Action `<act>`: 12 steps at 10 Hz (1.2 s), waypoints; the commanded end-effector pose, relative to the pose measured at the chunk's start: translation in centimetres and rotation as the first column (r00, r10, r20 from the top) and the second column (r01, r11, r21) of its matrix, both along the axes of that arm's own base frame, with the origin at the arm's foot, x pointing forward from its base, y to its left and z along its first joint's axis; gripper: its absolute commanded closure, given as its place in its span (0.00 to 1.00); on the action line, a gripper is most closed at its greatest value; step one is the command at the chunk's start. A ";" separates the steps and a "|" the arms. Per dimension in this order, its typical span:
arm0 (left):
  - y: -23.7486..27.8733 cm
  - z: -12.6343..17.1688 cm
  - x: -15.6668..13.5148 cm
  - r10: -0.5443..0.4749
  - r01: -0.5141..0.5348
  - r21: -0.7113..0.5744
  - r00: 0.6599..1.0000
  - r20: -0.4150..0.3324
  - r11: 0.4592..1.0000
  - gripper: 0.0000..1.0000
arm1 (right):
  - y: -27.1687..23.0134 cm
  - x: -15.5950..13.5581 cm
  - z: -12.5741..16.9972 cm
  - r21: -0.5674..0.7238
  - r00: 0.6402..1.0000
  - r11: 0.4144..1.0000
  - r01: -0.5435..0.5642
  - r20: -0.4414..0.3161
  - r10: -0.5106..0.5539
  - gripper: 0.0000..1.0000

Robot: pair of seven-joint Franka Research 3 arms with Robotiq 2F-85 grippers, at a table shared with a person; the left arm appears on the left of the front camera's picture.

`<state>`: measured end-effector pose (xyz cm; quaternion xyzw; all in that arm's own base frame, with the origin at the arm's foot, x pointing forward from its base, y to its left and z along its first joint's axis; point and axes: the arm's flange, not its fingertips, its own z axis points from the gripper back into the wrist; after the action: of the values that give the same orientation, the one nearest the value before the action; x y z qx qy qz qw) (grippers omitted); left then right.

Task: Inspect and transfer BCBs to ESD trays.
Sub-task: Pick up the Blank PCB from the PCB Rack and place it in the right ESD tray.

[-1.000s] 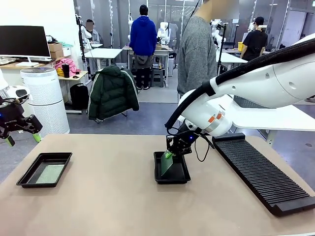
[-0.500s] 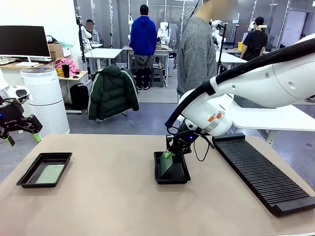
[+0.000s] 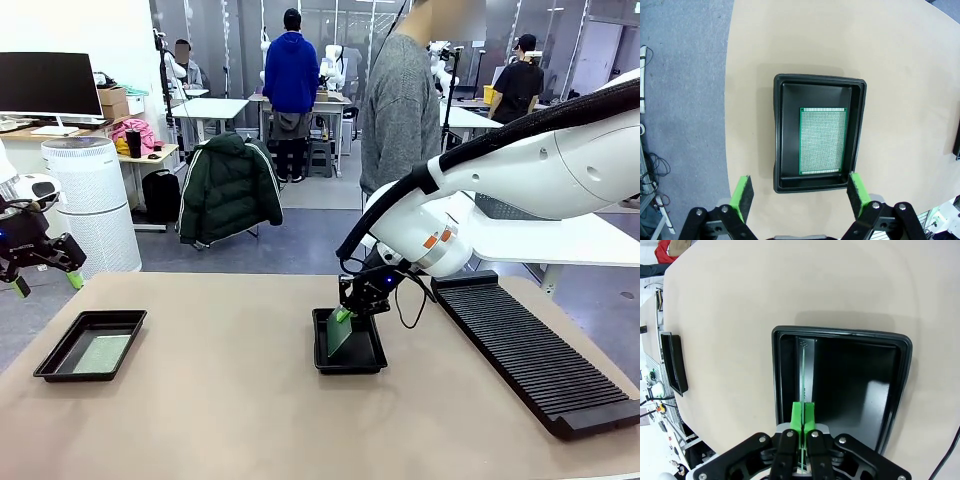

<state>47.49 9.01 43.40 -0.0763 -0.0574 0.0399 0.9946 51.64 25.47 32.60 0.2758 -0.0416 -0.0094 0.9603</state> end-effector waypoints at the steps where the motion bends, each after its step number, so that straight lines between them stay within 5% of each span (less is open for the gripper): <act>1: 0.2 -0.3 -0.1 -0.017 0.017 -0.007 1.000 0.018 1.000 0.00 | 0.1 0.1 0.1 -0.009 1.000 1.000 0.011 -0.014 -0.012 0.98; 5: 0.2 -0.3 -0.1 -0.017 0.017 -0.007 1.000 0.018 1.000 0.00 | 0.3 0.4 -0.3 -0.033 0.999 0.999 0.015 -0.036 -0.016 0.92; 12: 0.2 -0.3 -0.1 -0.017 0.017 -0.007 1.000 0.018 1.000 0.00 | 2.1 0.7 1.5 -0.221 0.999 0.975 0.010 -0.036 -0.018 0.51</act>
<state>47.49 9.01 43.40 -0.0763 -0.0574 0.0399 0.9946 51.86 26.62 33.04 0.1952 -0.0353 -0.0146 0.9800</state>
